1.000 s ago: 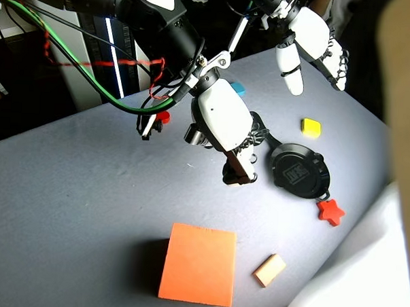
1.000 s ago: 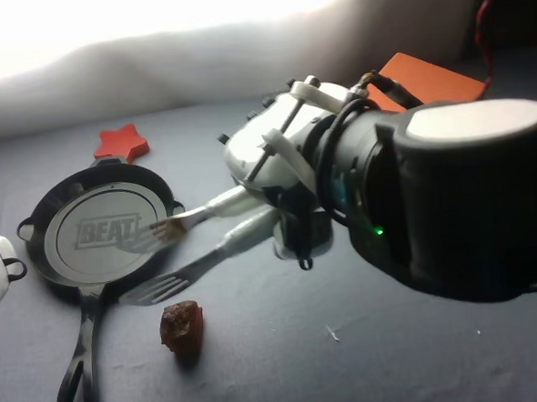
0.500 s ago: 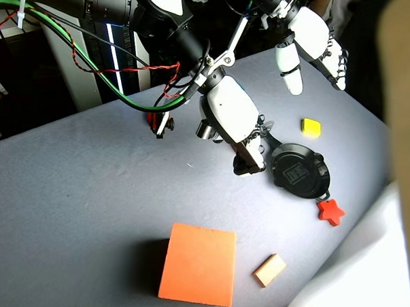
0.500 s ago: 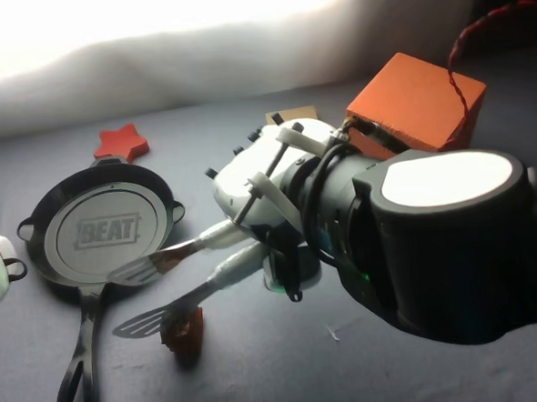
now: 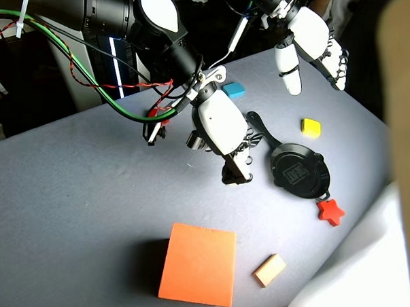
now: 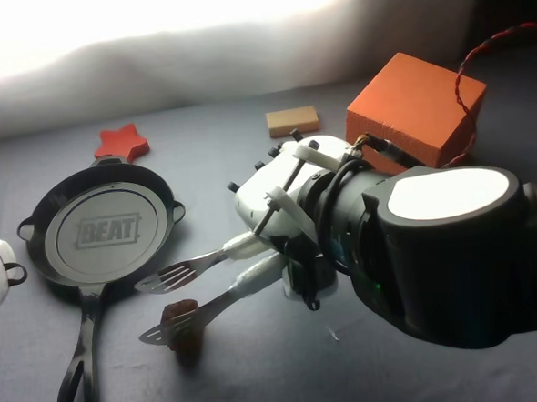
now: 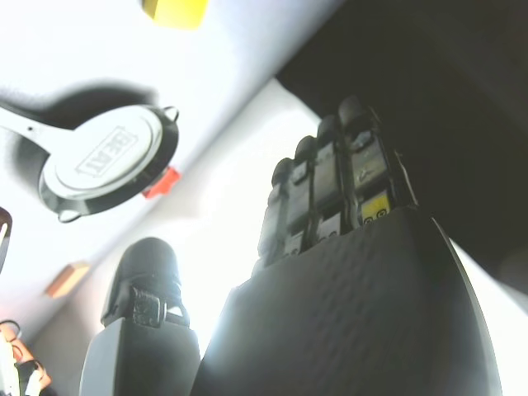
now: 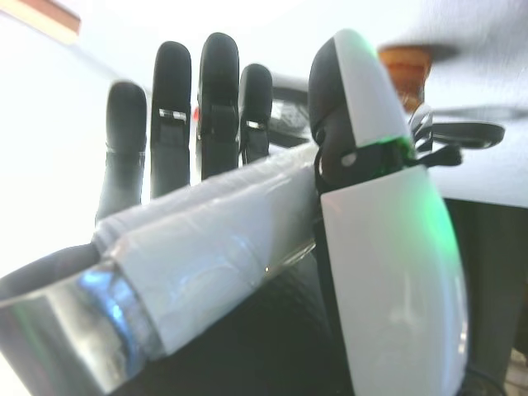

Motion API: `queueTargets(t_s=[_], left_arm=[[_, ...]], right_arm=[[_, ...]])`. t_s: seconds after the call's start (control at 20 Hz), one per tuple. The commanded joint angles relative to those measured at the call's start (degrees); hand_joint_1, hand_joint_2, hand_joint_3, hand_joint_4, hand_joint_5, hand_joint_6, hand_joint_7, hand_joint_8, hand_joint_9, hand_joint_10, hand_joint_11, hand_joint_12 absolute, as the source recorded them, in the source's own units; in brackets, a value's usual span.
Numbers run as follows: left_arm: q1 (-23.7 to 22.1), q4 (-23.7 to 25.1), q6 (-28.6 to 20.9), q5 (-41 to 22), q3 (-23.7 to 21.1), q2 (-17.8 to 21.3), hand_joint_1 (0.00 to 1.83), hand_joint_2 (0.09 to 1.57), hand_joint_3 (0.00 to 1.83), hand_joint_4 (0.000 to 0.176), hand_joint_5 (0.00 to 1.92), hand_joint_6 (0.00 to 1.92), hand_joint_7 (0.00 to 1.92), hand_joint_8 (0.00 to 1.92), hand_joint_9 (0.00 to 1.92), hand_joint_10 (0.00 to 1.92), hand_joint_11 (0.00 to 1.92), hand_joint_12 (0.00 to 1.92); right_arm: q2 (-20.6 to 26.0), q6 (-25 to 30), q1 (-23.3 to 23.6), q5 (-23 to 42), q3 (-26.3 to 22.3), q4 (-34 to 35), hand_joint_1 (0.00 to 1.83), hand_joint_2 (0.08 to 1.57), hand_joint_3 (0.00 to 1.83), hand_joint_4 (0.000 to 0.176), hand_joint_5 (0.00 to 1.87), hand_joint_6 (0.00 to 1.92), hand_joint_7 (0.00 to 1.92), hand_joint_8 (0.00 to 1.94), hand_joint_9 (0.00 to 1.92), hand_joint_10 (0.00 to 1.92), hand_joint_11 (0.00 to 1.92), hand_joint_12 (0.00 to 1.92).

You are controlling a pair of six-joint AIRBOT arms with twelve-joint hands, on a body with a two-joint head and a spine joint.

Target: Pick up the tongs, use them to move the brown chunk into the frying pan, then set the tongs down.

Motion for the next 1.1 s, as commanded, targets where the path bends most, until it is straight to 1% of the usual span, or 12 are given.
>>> queueTargets(t_s=[0.0,0.1,0.15,0.2,0.25,0.65,0.7,0.75,0.85,0.9,0.95,1.05], left_arm=[[-0.4,5.1,0.4,-3.7,0.0,0.2,0.04,1.29,0.00,0.000,0.02,0.01,0.07,0.00,0.06,0.00,0.00,0.26],[-0.4,5.3,0.4,-3.8,0.0,0.2,0.05,1.29,0.00,0.000,0.03,0.01,0.07,0.00,0.06,0.00,0.00,0.25],[-0.4,5.3,0.4,-3.8,0.0,0.2,0.05,1.28,0.00,0.000,0.05,0.01,0.10,0.01,0.08,0.01,0.00,0.37],[-0.4,5.3,0.4,-3.8,0.1,0.2,0.05,1.28,0.00,0.000,0.05,0.01,0.10,0.01,0.08,0.01,0.00,0.37],[-0.4,5.3,0.4,-3.8,0.1,0.2,0.06,1.28,0.00,0.000,0.04,0.00,0.08,0.00,0.06,0.00,0.00,0.29],[-0.6,5.4,0.6,-3.8,0.2,0.1,0.07,1.28,0.00,0.000,0.07,0.01,0.11,0.00,0.10,0.01,0.00,0.38],[-0.6,5.4,0.6,-3.8,0.2,0.1,0.03,1.28,0.00,0.000,0.04,0.00,0.09,0.00,0.08,0.00,0.00,0.34],[-0.6,5.4,0.6,-3.8,0.2,0.1,0.04,1.28,0.00,0.000,0.05,0.00,0.08,0.00,0.08,0.00,0.00,0.34],[-0.6,5.4,0.7,-3.8,0.2,0.1,0.07,1.28,0.00,0.000,0.07,0.01,0.10,0.01,0.10,0.01,0.00,0.40],[-0.6,5.4,0.7,-3.8,0.2,0.1,0.05,1.28,0.00,0.000,0.06,0.00,0.09,0.00,0.09,0.00,0.00,0.40],[-0.6,5.4,0.7,-3.8,0.2,0.1,0.04,1.28,0.00,0.000,0.07,0.00,0.09,0.00,0.09,0.00,0.00,0.41],[-0.6,5.4,0.7,-3.8,0.1,0.1,0.05,1.28,0.00,0.000,0.10,0.00,0.13,0.00,0.12,0.00,0.00,0.45]], right_arm=[[0.1,0.1,0.2,0.5,0.1,-4.4,1.05,1.20,0.00,0.000,0.56,0.52,0.83,0.00,0.49,0.70,0.06,1.60],[0.1,0.1,-0.5,0.6,0.3,-4.5,1.04,1.21,0.00,0.000,0.54,0.52,0.83,0.00,0.49,0.70,0.05,1.60],[0.1,0.1,-1.0,0.7,0.3,-5.0,1.04,1.21,0.00,0.000,0.55,0.52,0.83,0.00,0.50,0.71,0.05,1.59],[0.1,0.1,-1.4,0.7,0.3,-5.5,1.04,1.21,0.00,0.000,0.55,0.52,0.83,0.00,0.50,0.71,0.05,1.59],[0.1,0.1,-1.7,0.8,0.4,-5.9,1.06,1.20,0.00,0.000,0.55,0.53,0.84,0.01,0.49,0.70,0.06,1.59],[-0.2,0.2,-2.4,1.6,0.8,-6.9,1.06,1.23,0.01,0.000,0.59,0.53,0.87,0.02,0.54,0.71,0.10,1.59],[-0.2,0.2,-2.4,1.6,0.8,-6.9,1.07,1.25,0.00,0.000,0.69,1.20,0.94,0.05,0.61,0.75,0.19,1.60],[-0.2,0.1,-2.6,1.6,0.8,-6.9,1.08,1.25,0.00,0.000,0.73,1.34,1.05,0.09,0.73,0.75,0.34,1.54],[-0.2,0.0,-2.7,1.6,0.7,-6.9,1.09,1.23,0.00,0.000,0.76,1.30,1.08,0.09,0.78,0.73,0.38,1.52],[-0.2,-0.1,-2.7,1.6,0.7,-6.9,1.17,1.18,0.00,0.000,0.85,1.21,0.97,0.85,0.87,0.72,0.44,1.52],[-0.2,-0.3,-2.7,1.6,0.7,-6.9,1.12,1.20,0.00,0.000,0.82,1.23,0.95,0.64,0.88,0.71,0.45,1.52],[-0.1,-0.4,-2.7,1.4,0.7,-6.9,1.10,1.21,0.00,0.000,0.81,1.24,1.15,0.18,0.98,0.62,0.57,1.54]])
